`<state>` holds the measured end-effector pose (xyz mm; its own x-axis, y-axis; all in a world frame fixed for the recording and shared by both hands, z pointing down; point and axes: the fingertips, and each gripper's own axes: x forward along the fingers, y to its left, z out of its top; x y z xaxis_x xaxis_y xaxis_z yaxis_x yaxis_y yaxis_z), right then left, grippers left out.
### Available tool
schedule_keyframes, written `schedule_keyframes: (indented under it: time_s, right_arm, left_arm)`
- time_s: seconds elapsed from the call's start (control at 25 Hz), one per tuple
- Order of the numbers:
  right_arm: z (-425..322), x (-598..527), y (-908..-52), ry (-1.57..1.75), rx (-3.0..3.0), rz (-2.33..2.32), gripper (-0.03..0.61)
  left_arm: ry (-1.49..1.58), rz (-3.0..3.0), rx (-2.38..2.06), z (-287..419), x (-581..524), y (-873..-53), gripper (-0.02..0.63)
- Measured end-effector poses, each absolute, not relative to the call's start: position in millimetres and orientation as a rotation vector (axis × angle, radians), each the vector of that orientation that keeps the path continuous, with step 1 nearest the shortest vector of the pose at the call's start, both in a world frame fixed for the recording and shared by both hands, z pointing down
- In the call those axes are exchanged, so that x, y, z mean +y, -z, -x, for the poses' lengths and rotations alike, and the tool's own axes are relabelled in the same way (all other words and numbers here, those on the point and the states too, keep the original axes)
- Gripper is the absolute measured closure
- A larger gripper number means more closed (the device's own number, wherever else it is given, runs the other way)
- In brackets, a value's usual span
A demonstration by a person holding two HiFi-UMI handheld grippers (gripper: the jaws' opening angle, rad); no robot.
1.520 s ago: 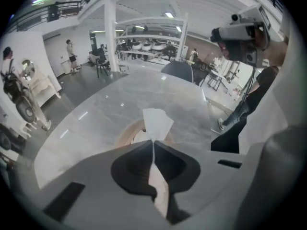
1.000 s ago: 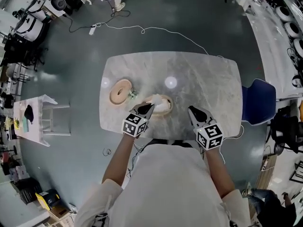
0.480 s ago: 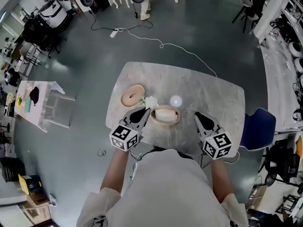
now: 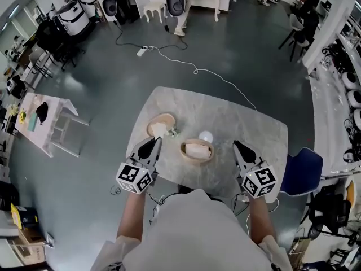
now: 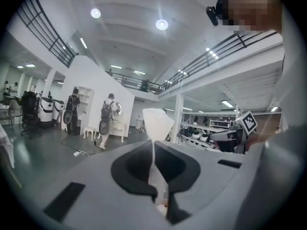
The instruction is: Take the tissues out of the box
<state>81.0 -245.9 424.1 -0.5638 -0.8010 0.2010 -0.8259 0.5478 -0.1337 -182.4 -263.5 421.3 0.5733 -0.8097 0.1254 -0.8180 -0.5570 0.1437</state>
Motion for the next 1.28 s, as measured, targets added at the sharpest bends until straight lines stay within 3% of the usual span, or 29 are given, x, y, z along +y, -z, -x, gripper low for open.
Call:
schedule_keyframes:
  time_s: [1.28]
  right_arm:
    - [-78.6, -235.1, -405.8, -0.213, -2.719, -1.377, 0.534]
  left_arm:
    - [0.01, -2.616, -1.436, 193.7, -251.0, -410.6, 0.6]
